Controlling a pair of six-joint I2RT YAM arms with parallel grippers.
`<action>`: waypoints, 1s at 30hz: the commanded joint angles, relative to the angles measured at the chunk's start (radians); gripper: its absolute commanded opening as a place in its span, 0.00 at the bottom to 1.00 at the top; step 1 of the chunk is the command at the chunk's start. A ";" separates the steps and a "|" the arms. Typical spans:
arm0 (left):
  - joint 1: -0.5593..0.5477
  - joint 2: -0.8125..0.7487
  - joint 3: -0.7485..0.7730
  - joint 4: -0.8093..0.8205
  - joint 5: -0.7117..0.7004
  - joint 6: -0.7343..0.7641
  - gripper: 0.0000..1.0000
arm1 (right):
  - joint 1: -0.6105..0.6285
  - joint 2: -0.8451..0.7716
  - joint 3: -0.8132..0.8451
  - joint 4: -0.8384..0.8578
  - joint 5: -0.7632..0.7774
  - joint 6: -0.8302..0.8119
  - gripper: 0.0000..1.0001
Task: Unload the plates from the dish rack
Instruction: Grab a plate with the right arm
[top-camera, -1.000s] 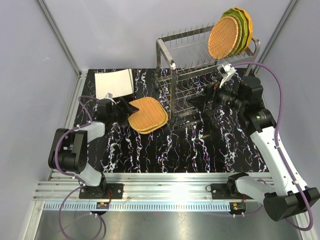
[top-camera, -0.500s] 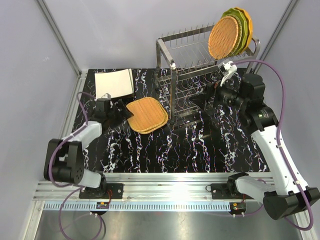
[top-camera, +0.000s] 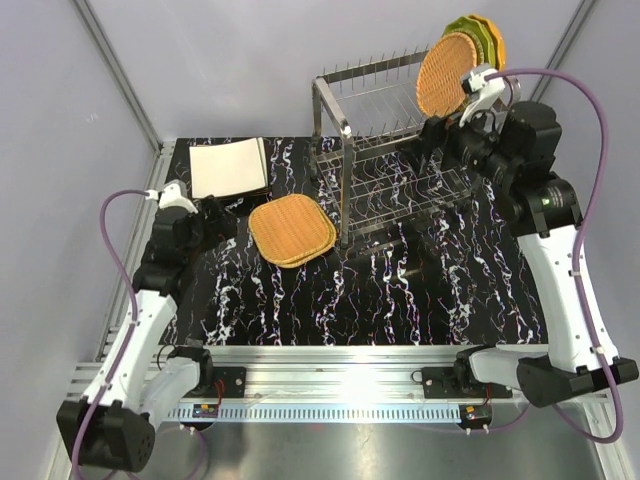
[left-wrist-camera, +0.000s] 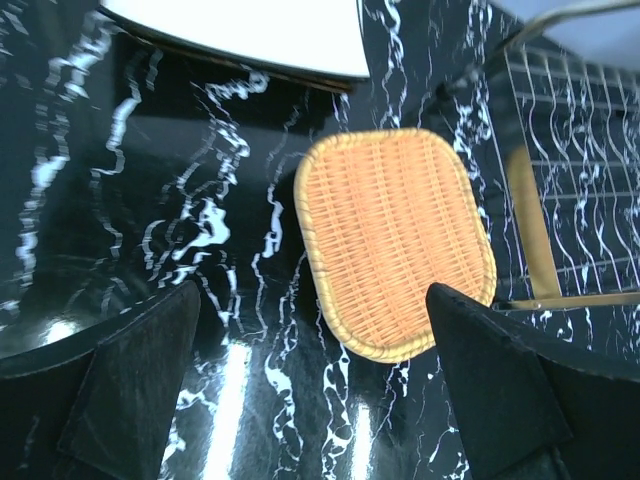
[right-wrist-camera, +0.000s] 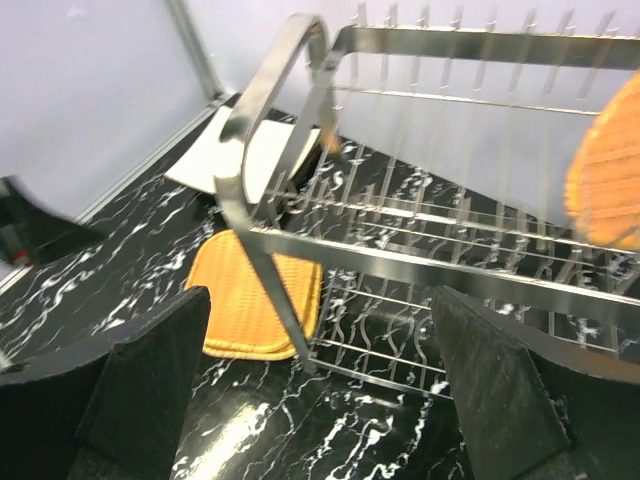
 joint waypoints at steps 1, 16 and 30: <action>0.006 -0.108 -0.013 -0.066 -0.100 0.023 0.99 | -0.018 0.037 0.120 -0.054 0.118 0.004 1.00; 0.007 -0.354 -0.056 -0.187 -0.041 -0.016 0.99 | -0.179 0.319 0.552 -0.225 0.232 0.185 0.98; 0.007 -0.366 -0.061 -0.206 -0.063 -0.013 0.99 | -0.224 0.545 0.763 -0.269 0.244 0.262 0.79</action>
